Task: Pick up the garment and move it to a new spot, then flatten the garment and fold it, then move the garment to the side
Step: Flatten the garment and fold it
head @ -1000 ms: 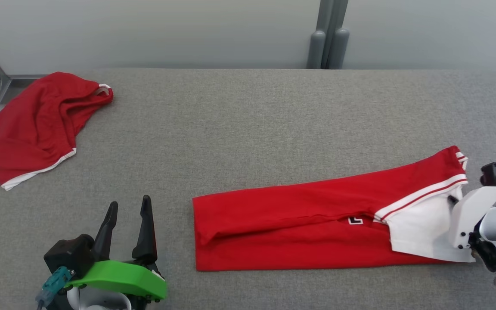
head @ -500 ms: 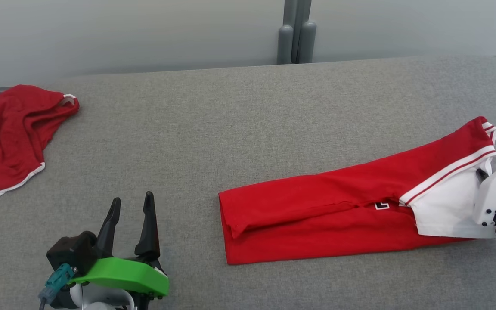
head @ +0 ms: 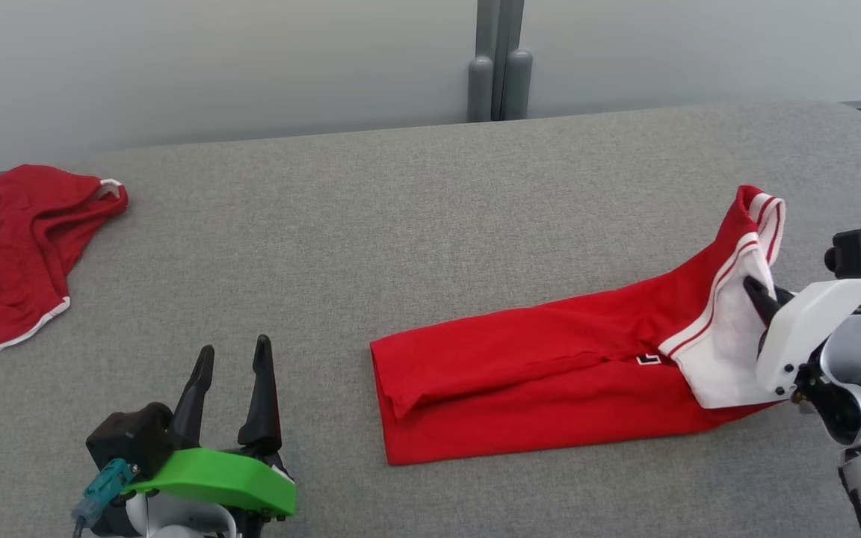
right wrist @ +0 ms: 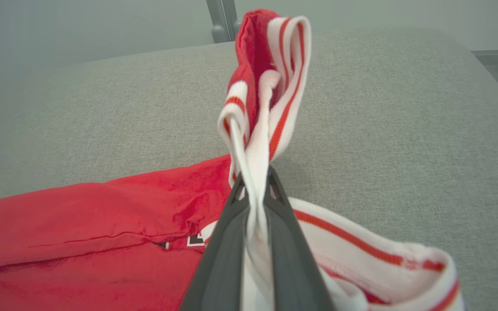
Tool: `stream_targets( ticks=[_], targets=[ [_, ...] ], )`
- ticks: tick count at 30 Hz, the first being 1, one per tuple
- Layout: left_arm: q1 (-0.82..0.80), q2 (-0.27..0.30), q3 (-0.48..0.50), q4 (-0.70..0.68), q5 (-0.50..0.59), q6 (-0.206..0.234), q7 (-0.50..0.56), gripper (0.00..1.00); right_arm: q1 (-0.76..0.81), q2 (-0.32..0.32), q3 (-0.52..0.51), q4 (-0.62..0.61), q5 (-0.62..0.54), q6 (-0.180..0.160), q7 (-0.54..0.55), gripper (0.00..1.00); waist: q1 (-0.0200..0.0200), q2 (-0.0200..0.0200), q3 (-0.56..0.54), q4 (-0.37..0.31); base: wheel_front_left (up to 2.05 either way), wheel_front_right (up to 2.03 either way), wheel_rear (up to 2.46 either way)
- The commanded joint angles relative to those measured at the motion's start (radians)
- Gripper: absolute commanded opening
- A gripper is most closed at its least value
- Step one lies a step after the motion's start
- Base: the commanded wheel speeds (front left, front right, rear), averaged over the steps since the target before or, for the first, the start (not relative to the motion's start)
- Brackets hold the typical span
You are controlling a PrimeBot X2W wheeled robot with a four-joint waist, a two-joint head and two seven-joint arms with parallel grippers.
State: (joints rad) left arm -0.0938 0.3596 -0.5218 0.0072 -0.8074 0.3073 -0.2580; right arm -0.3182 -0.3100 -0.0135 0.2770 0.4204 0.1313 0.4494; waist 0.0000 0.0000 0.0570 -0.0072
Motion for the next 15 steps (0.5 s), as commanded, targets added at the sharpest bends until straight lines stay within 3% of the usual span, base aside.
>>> stream_targets(
  ticks=[1,9,15],
  targets=[
    [-0.006,-0.002,0.000,0.003,0.007,-0.004,-0.008,1.00,0.019,0.011,0.009,-0.025,0.012,-0.001,0.012,0.00,0.0000,0.0000,-0.003,0.001,0.00,0.00,0.00],
    [0.002,-0.009,-0.009,0.010,0.005,-0.011,-0.008,1.00,0.087,0.091,0.081,-0.210,0.058,0.000,0.089,0.00,0.0000,0.0000,-0.027,0.015,0.00,0.00,0.00],
    [0.008,-0.013,-0.015,0.014,0.001,-0.017,-0.007,1.00,0.117,0.169,0.156,-0.256,0.061,0.000,0.101,0.00,0.0000,0.0000,-0.044,0.040,0.00,0.00,0.00]
  ],
)
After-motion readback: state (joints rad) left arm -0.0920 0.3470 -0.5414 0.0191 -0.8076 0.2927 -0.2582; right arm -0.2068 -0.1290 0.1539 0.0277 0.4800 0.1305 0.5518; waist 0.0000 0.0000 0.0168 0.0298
